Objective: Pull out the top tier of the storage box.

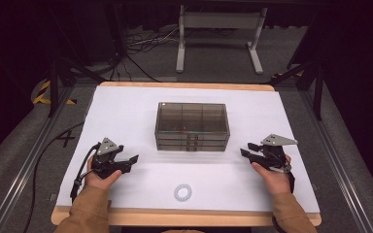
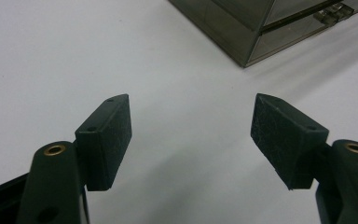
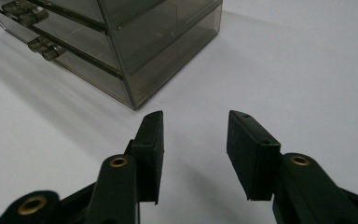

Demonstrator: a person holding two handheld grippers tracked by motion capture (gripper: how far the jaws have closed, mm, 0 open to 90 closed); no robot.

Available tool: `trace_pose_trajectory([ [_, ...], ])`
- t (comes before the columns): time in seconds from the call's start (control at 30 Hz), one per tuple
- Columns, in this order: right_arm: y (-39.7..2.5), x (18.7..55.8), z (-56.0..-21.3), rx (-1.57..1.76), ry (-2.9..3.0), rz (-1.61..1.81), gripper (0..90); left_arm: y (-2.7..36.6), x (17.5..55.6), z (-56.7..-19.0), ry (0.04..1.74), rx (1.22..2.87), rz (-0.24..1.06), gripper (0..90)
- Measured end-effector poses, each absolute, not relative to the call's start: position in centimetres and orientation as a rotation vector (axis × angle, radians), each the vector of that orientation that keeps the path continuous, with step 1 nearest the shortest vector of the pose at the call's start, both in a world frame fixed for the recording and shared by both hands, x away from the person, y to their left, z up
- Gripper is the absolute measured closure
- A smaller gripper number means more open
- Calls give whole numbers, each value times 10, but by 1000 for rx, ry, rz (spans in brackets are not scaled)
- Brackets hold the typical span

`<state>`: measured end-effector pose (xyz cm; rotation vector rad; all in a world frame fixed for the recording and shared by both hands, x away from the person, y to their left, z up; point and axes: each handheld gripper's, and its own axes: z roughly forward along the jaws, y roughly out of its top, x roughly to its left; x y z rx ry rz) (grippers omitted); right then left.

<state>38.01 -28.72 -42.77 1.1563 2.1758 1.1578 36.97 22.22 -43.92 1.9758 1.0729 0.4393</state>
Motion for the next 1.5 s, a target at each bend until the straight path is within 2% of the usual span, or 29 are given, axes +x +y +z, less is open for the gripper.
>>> trace_pose_trajectory([
  [0.93,-244,362,-405,963,2283,1242,606,218,374,-443,1085,1993,446,298],
  [1.5,-222,356,-404,865,2325,1284,577,218,374,-443,1085,2000,450,298],
])
